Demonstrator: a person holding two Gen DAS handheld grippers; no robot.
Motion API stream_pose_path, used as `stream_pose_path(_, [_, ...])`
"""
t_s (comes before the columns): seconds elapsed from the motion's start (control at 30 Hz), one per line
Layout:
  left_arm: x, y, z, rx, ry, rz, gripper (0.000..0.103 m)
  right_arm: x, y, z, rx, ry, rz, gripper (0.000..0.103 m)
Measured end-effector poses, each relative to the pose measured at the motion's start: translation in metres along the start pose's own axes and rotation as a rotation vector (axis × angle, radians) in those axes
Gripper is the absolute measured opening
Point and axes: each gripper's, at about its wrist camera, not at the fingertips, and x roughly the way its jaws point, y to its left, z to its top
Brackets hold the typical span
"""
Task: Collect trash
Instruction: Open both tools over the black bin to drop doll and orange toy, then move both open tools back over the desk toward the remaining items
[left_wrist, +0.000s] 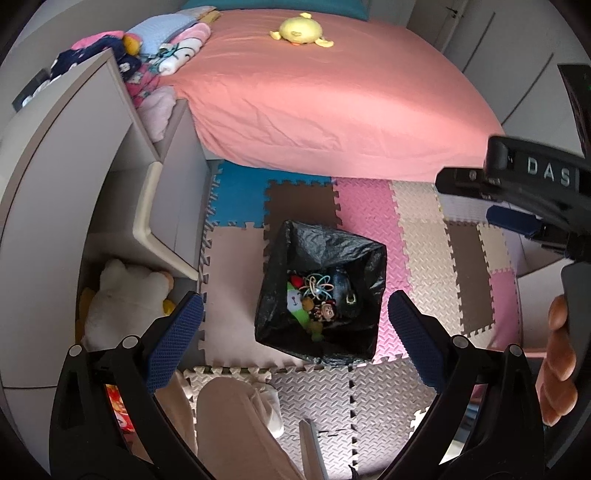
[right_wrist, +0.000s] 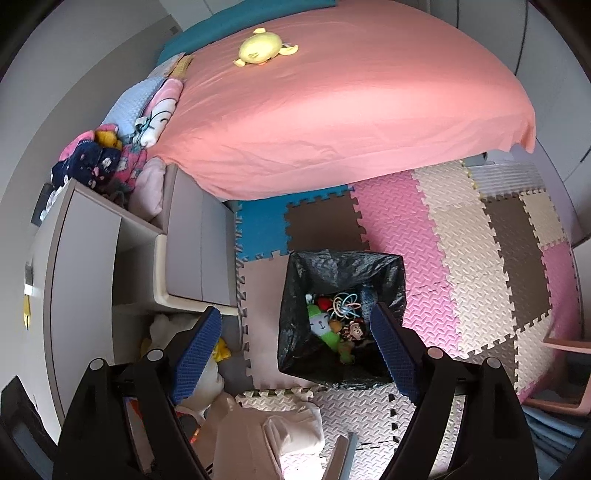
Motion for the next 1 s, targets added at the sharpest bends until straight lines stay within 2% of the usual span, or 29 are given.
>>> stream_pose_path(0.33, [-0.026,0.063,0.010,-0.105,-0.049,0.006,0.097,-0.010,0.073,-0.002,-0.130,-0.018,0.024,0.083])
stream_pose_path(0.57, [-0.057,0.123,0.020,-0.188,-0.101,0.034,0.097,-0.015,0.156,-0.001,-0.254,-0.025,0.069,0.083])
stream_pose_path(0.8, [-0.095,0.192,0.026,-0.273,-0.190,0.107,0.097,-0.016,0.240,-0.004,-0.367,-0.019,0.118,0.083])
stream_pose_path(1.0, [-0.116,0.255,0.029,-0.356,-0.218,0.154,0.097,-0.006,0.312,-0.009,-0.458,0.005,0.152,0.083])
